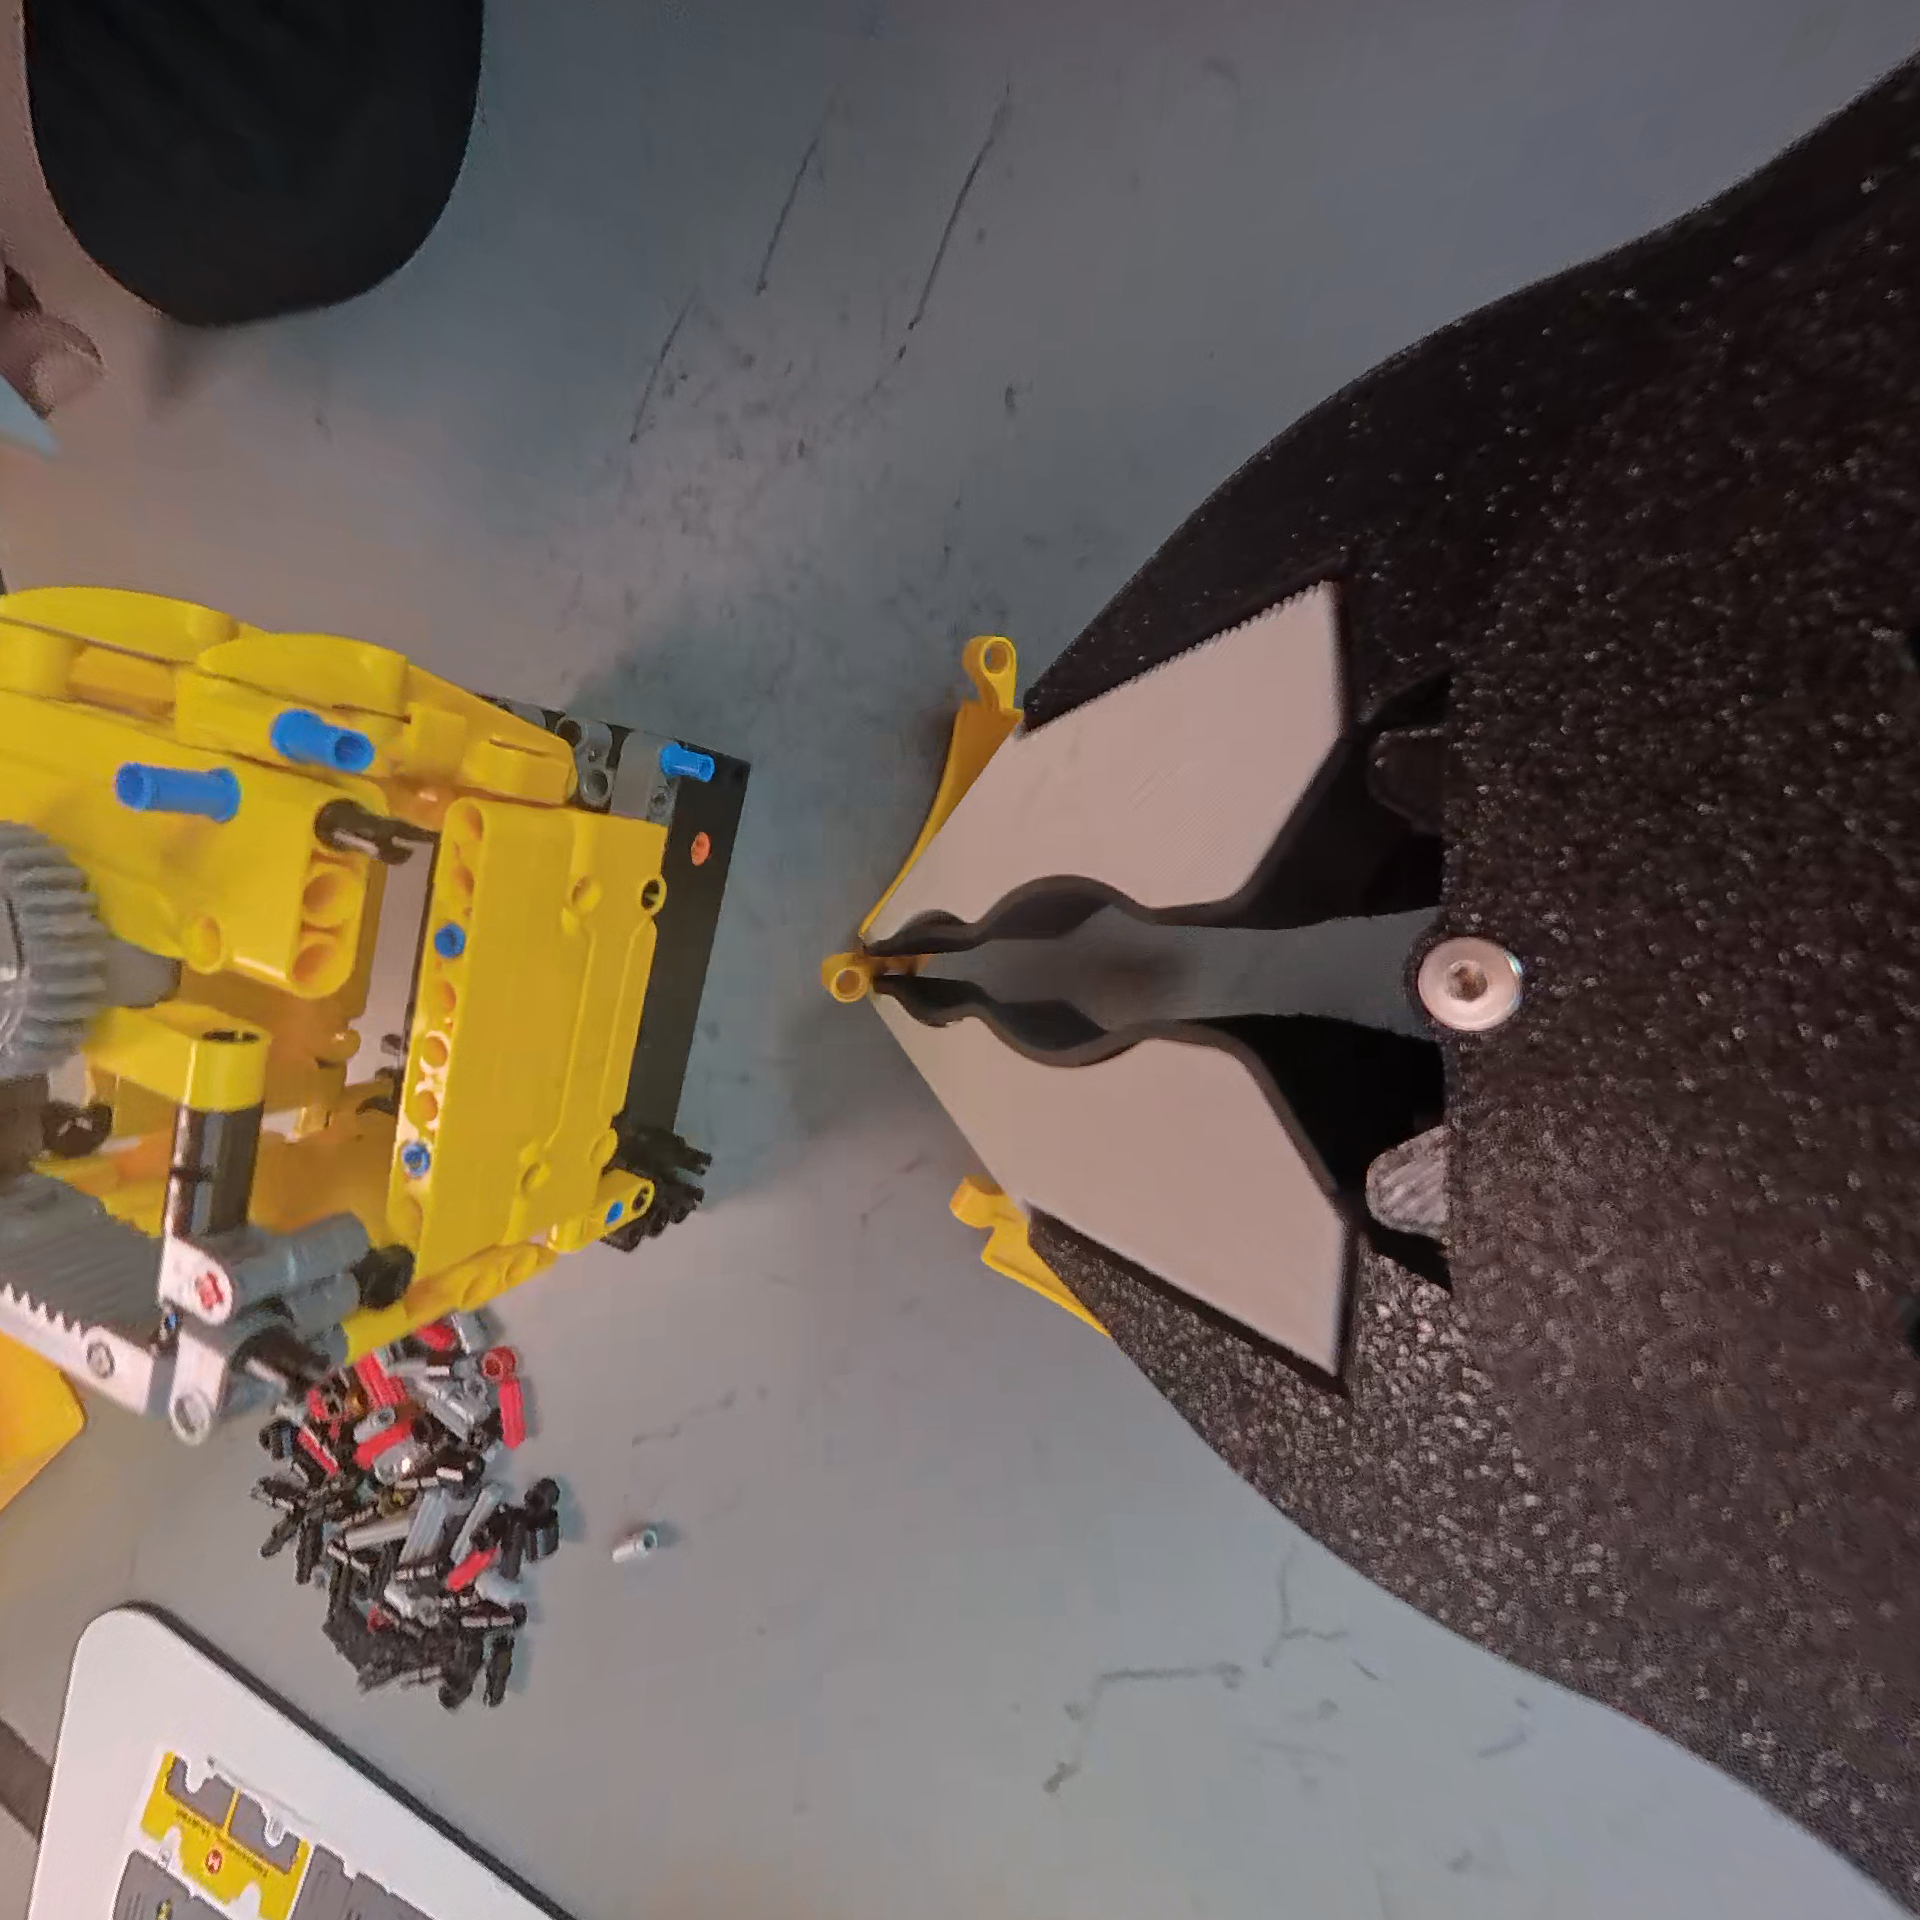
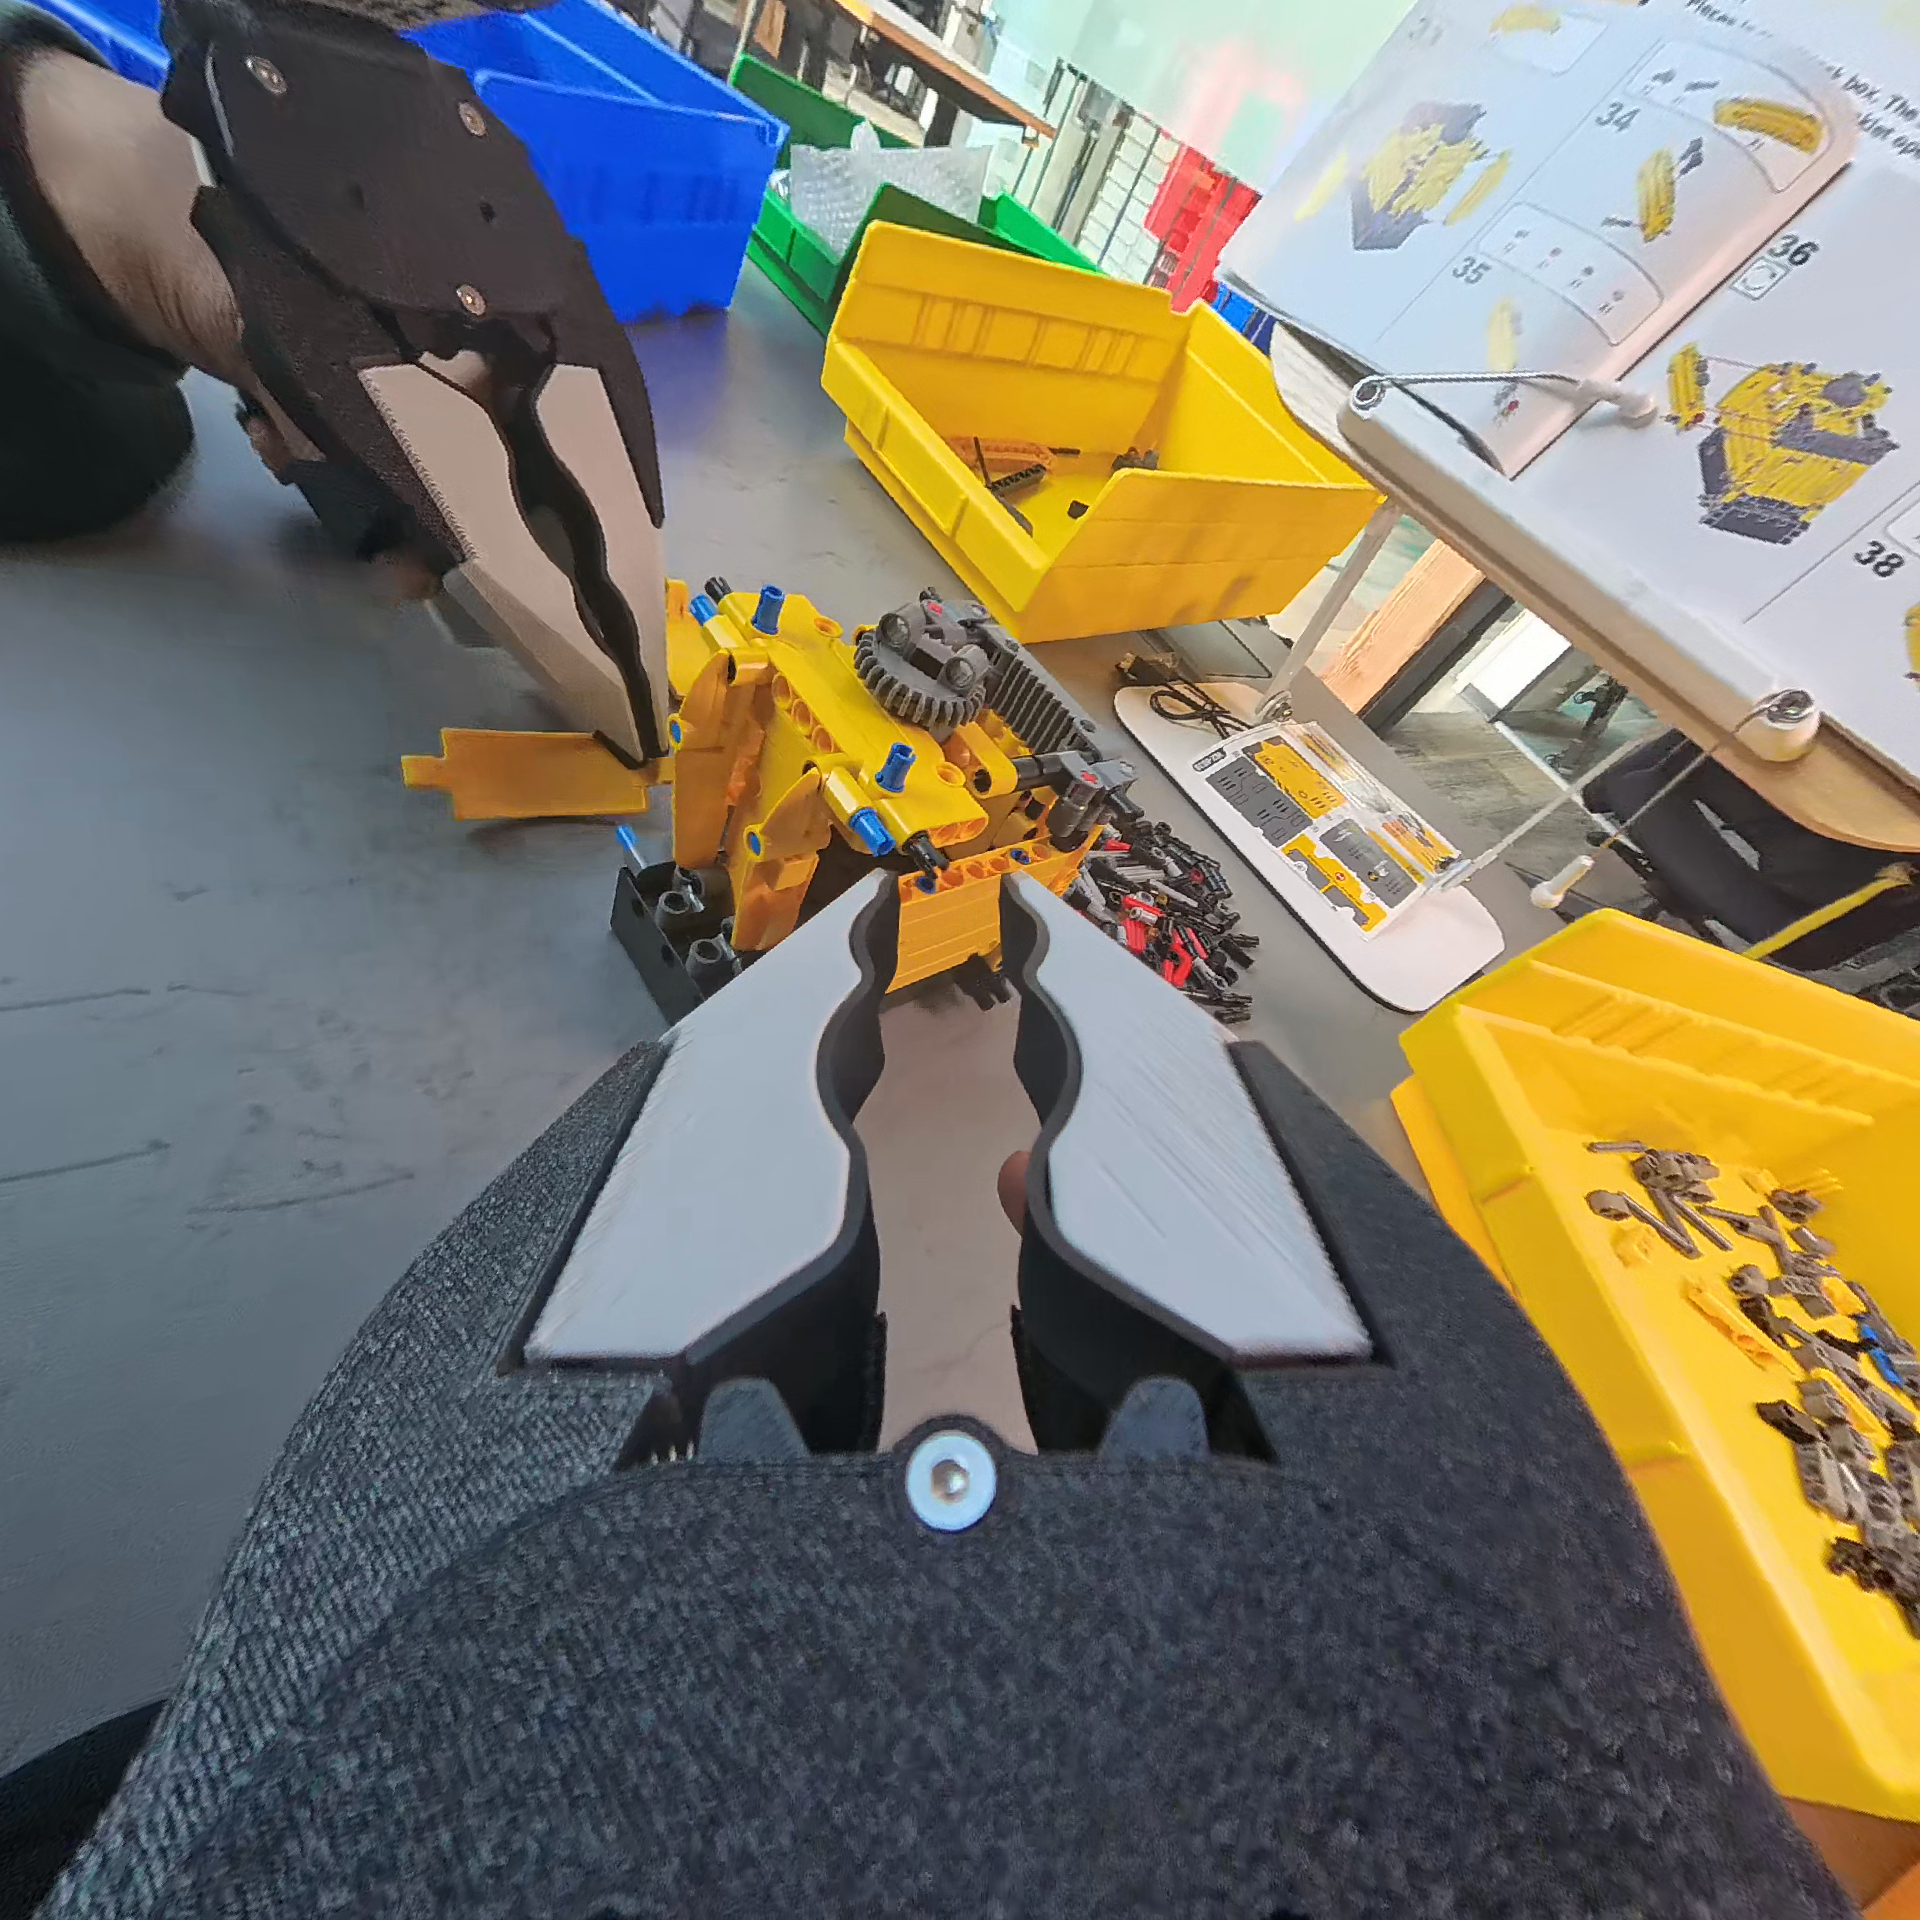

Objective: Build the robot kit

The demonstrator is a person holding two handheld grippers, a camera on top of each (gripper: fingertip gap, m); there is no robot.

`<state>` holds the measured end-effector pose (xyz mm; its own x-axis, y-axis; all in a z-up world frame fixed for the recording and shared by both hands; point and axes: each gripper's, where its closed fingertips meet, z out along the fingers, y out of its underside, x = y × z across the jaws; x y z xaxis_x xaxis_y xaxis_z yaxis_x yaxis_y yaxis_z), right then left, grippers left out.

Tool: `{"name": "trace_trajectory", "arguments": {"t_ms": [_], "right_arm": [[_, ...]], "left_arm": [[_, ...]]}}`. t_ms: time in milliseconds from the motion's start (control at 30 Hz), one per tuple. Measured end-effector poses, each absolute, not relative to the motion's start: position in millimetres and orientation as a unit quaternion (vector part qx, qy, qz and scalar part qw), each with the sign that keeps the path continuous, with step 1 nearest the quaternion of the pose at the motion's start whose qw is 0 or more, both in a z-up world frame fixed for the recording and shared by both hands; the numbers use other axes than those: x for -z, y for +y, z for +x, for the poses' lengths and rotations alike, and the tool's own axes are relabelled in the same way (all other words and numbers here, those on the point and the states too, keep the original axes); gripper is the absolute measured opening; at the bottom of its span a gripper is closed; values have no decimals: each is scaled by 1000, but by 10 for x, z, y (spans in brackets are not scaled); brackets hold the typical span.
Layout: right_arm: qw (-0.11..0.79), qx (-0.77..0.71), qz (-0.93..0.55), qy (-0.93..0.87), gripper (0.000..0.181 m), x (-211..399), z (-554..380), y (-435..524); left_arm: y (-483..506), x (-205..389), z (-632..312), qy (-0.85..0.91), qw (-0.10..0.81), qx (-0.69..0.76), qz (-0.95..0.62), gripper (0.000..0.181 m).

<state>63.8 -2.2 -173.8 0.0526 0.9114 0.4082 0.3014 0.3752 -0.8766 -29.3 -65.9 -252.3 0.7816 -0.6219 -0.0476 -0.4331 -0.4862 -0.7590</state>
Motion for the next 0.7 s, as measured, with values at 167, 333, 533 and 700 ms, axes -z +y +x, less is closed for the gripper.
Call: {"name": "trace_trajectory", "arguments": {"t_ms": [167,333,533,700], "right_arm": [[567,-303,-474,-601,19,1555,644,-36],[568,-348,-439,-603,19,1391,587,-307],[419,-505,-416,-629,26,1416,411,-1042],[233,-651,-412,-594,54,1389,404,-1495]], "left_arm": [[-672,2372,-422,283,432,120,-848,2],[-713,1999,-316,261,490,199,-808,1],[-1016,1193,30,281,614,368,-640,2],[-1161,1044,226,279,622,448,-579,1]]}}
